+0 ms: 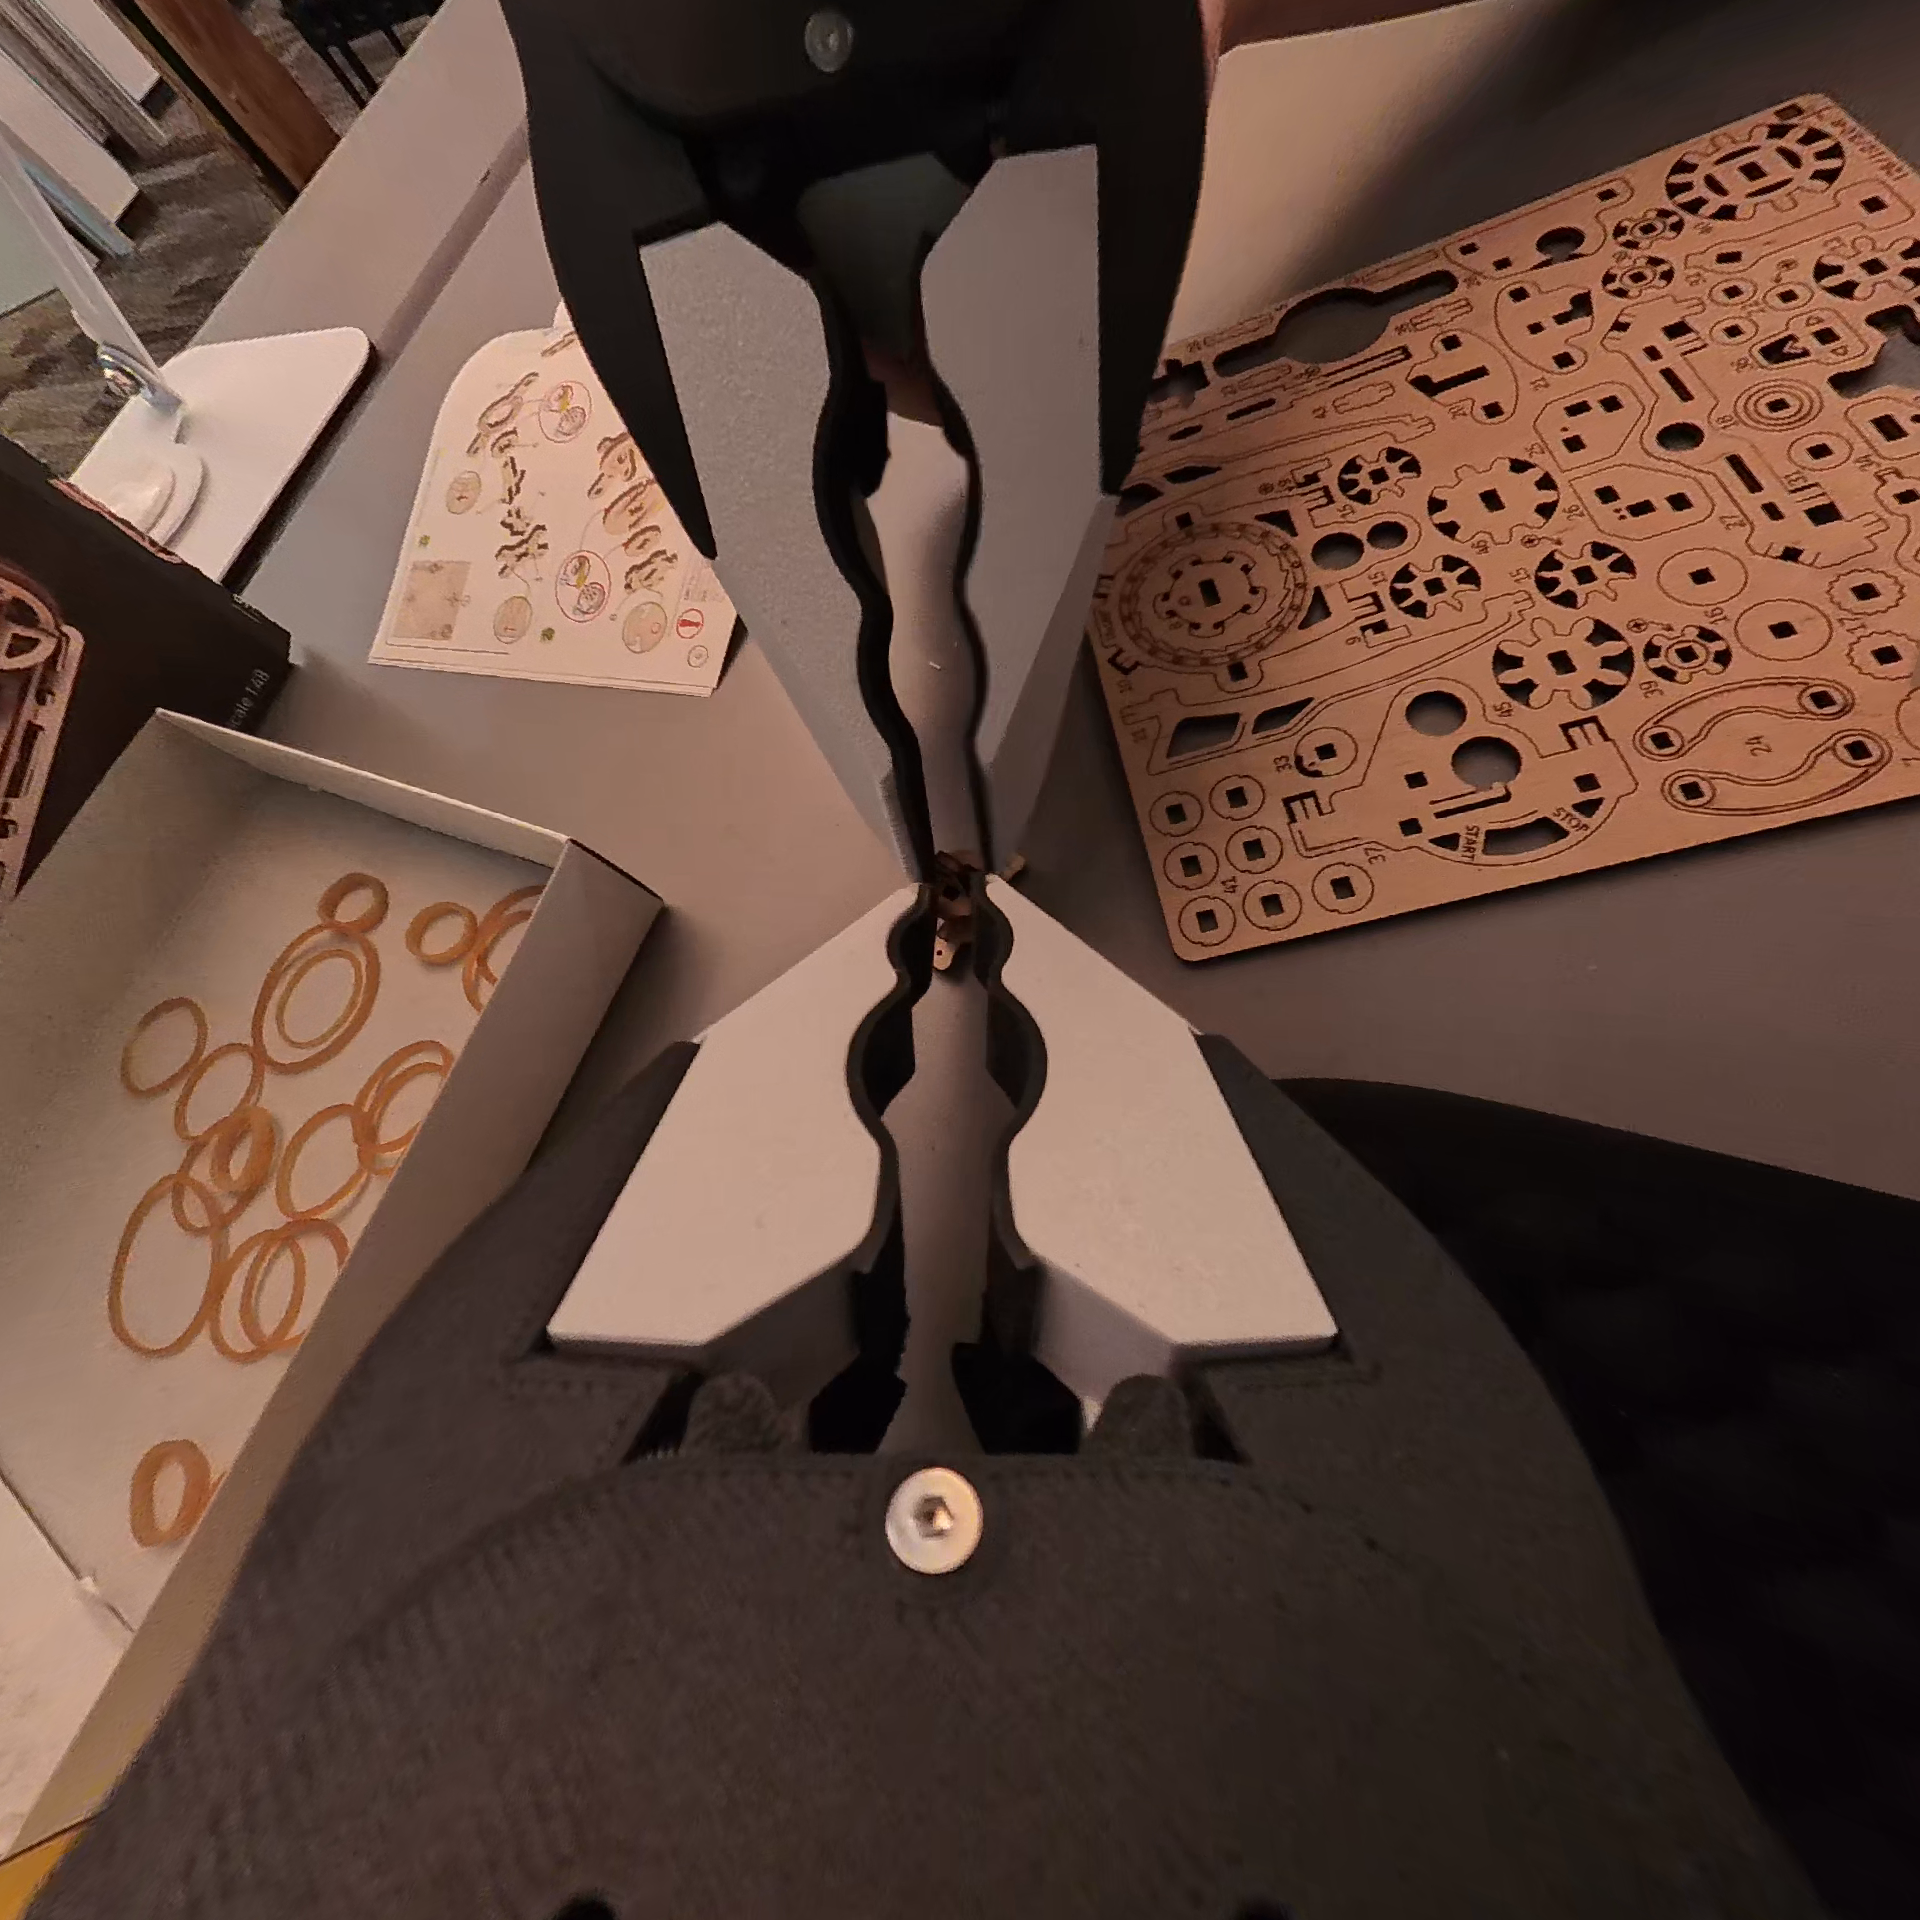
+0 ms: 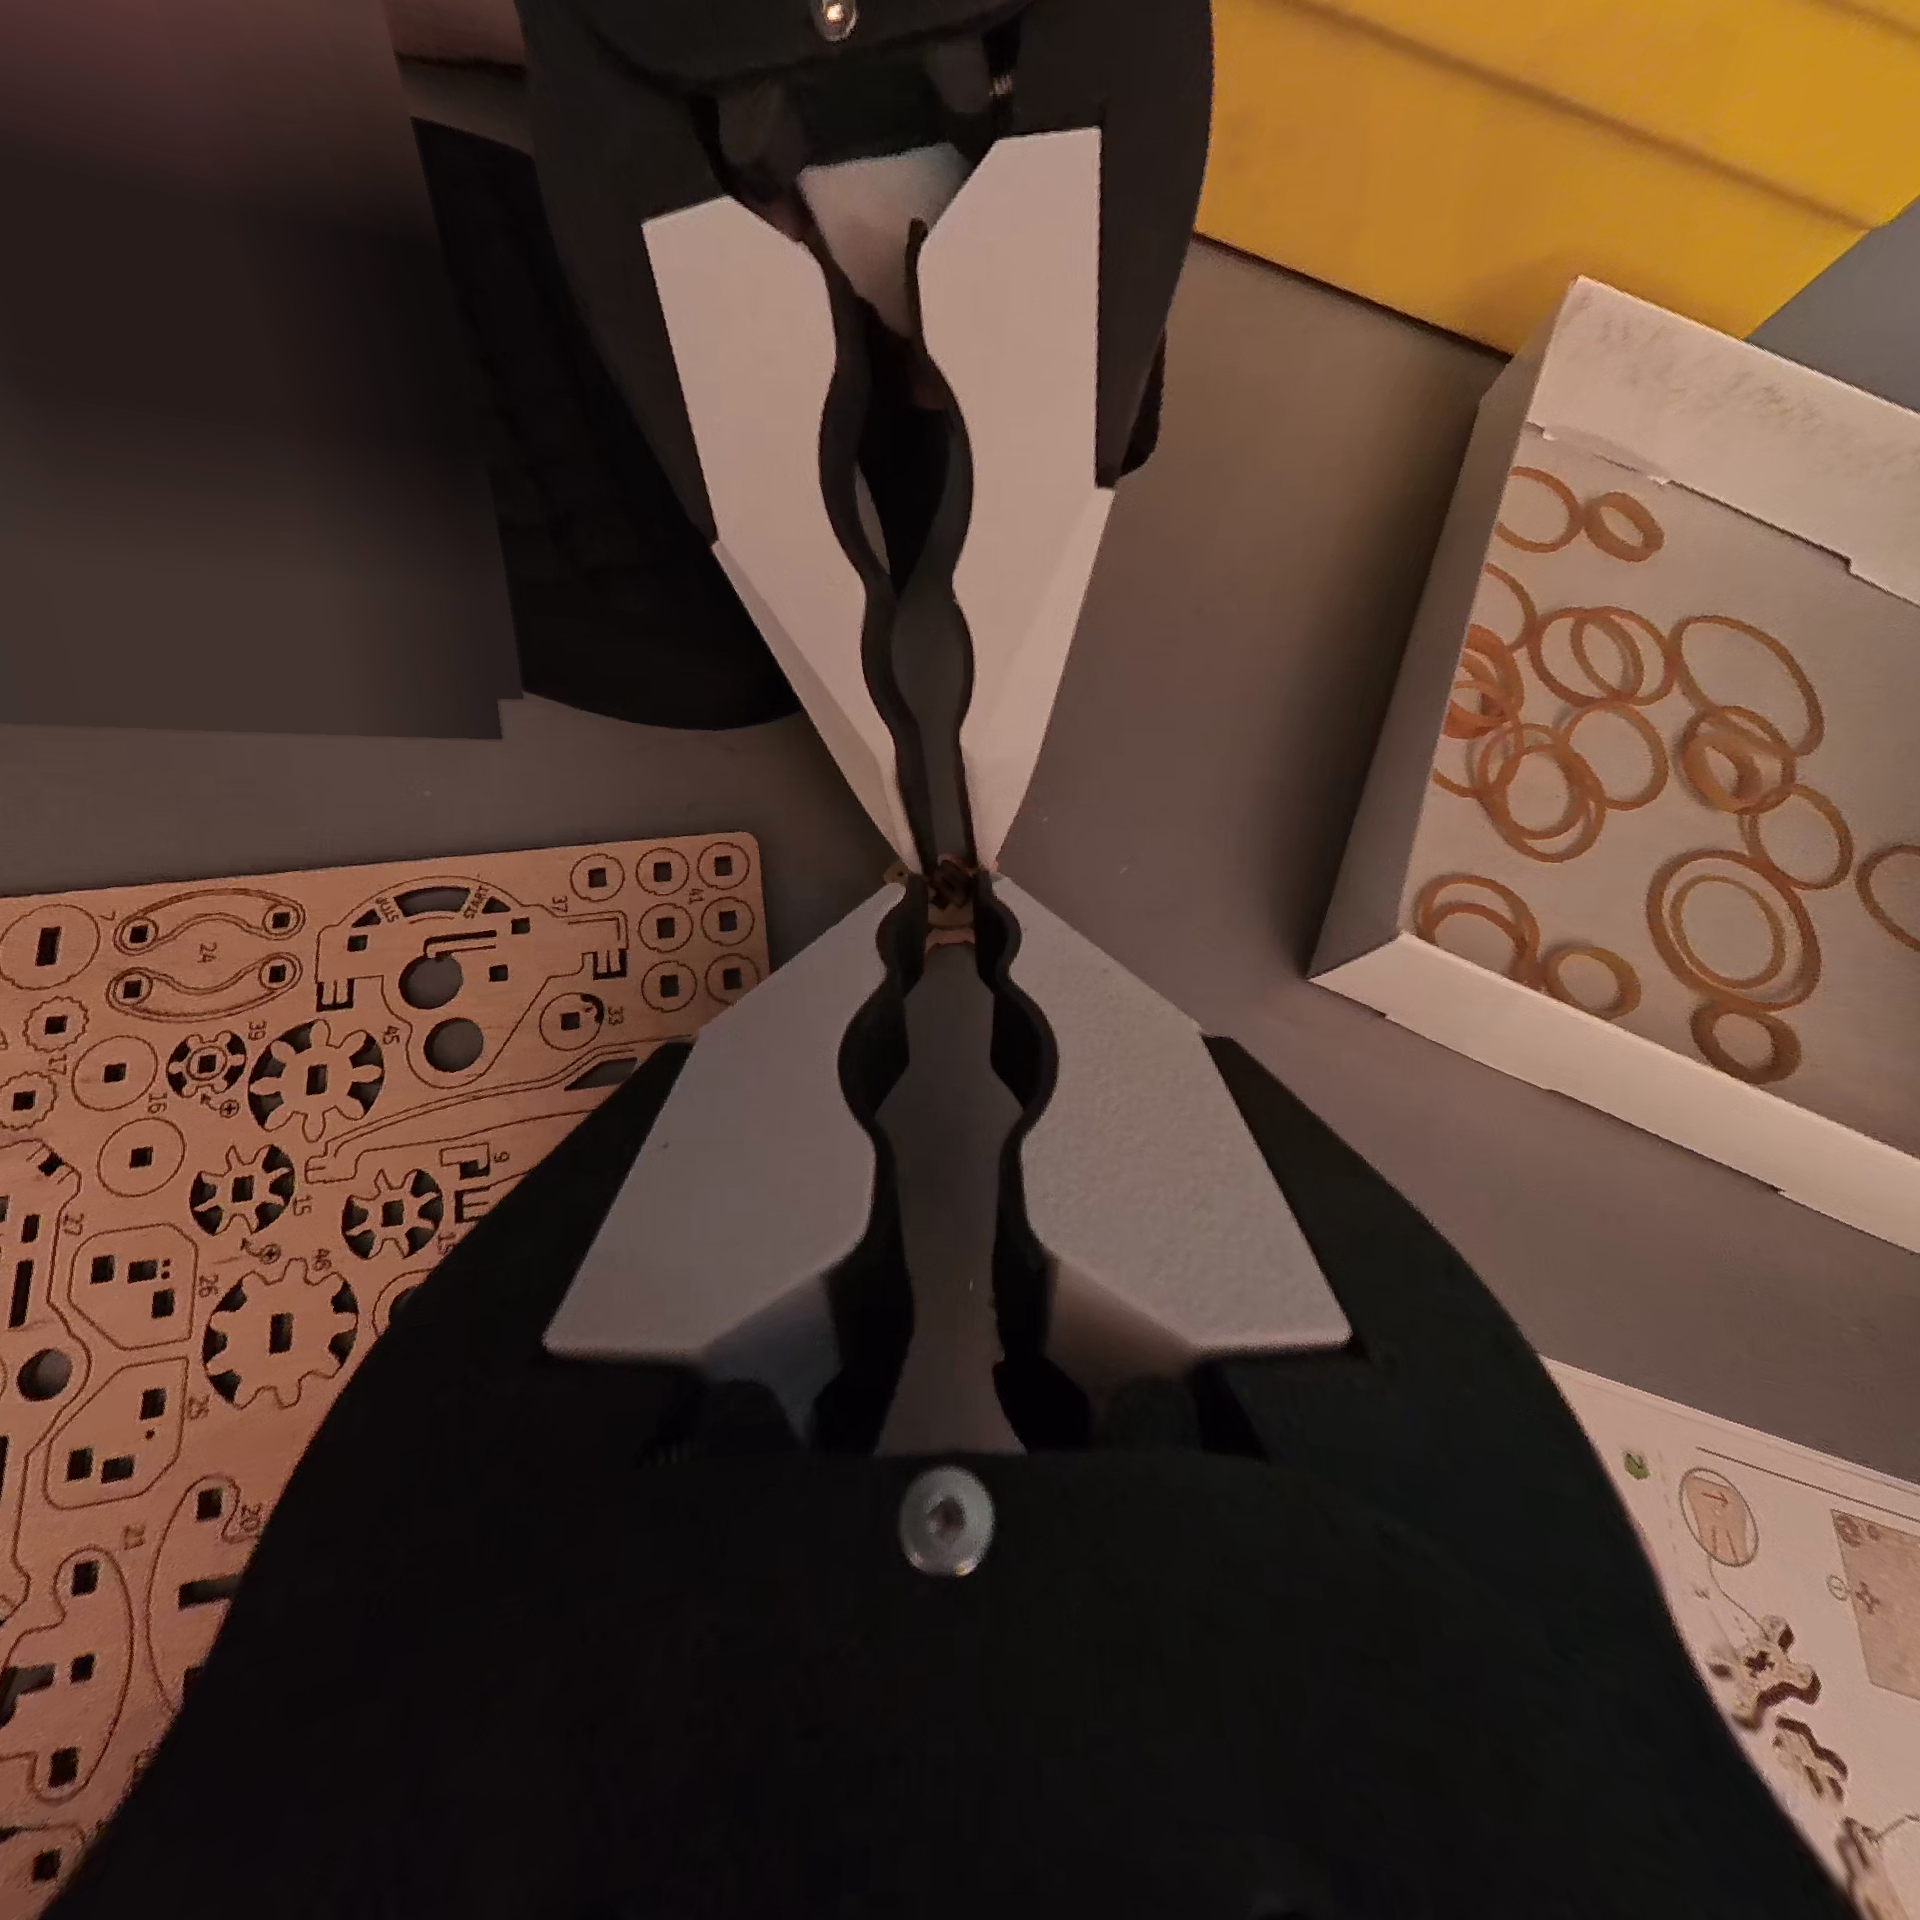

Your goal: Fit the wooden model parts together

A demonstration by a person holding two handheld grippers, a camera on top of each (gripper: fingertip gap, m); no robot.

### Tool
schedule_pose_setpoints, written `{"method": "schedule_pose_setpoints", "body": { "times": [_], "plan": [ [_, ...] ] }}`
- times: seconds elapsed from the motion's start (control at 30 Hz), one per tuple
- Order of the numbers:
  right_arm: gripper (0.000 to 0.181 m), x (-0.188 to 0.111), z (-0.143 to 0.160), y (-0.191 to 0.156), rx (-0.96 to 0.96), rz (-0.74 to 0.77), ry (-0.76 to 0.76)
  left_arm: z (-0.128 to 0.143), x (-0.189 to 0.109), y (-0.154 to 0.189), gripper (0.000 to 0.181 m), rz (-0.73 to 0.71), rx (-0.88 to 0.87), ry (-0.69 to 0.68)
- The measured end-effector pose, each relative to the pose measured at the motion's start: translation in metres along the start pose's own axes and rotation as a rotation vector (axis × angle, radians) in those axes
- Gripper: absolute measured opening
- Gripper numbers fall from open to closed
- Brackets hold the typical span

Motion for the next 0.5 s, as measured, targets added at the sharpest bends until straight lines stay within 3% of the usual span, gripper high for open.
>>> {"method": "schedule_pose_setpoints", "body": {
  "times": [0.07,0.5],
  "plan": [
    [0.015,0.0007,0.0005,-0.0023,-0.026,-0.004,-0.009,0.0000,0.0001,0.0000,0.004,0.000,-0.001,-0.001],
    [0.013,0.0022,0.0011,-0.0012,0.020,-0.001,-0.030,0.0011,0.0000,-0.0007,0.003,0.005,-0.027,-0.013]
  ]
}}
Point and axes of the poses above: each gripper's, where its closed fingertips meet, x out along the fingers, z out of its underside, y = z × x across the jaws, the point moved 1 cm from there along -x, back along the fingers, and after that the axes turned 6 degrees about x, right-handed, at the moved point
